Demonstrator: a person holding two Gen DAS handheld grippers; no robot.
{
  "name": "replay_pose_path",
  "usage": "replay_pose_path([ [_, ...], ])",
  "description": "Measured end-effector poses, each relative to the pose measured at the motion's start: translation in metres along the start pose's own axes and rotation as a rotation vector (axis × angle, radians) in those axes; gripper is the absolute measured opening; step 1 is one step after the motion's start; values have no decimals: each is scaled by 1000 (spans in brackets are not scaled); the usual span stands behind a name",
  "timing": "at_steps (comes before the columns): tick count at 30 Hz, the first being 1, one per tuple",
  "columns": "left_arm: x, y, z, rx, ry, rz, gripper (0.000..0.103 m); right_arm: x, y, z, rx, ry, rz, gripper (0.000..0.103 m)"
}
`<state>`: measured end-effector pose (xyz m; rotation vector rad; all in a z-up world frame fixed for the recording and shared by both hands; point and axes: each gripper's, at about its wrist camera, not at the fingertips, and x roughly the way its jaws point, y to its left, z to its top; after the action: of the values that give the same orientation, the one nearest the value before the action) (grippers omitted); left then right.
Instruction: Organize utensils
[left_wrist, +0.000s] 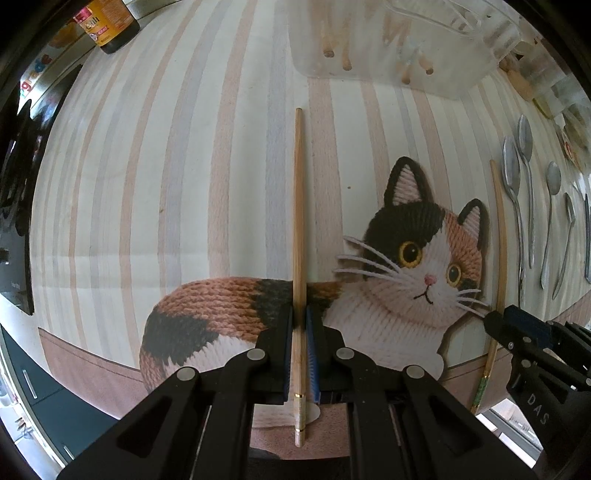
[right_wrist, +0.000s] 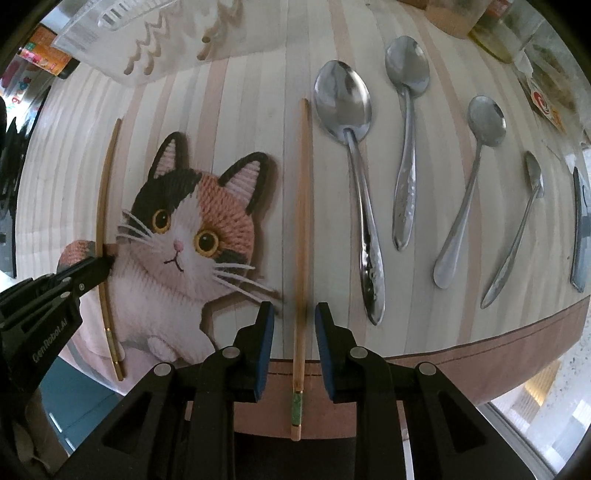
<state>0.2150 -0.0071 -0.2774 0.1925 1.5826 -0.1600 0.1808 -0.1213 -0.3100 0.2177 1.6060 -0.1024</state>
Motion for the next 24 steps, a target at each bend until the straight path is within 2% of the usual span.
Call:
replay_pose_path([
  [2, 2, -3, -2, 3, -4, 1, 6, -1, -11, 0, -1, -10, -6, 18],
  [4, 2, -3, -5, 1, -14, -1, 5, -4, -17, 4, -2, -22, -30, 8],
  [7, -2, -5, -14, 9, -45, 39, 5, -7, -27, 6, 13, -31, -17, 8],
  [13, -25, -5, -23, 8, -104, 59, 5, -23, -25, -3, -9, -71, -10, 8],
  [24, -102, 12, -37, -70, -258, 75, 5, -87, -30, -8, -39, -192, 63, 8],
])
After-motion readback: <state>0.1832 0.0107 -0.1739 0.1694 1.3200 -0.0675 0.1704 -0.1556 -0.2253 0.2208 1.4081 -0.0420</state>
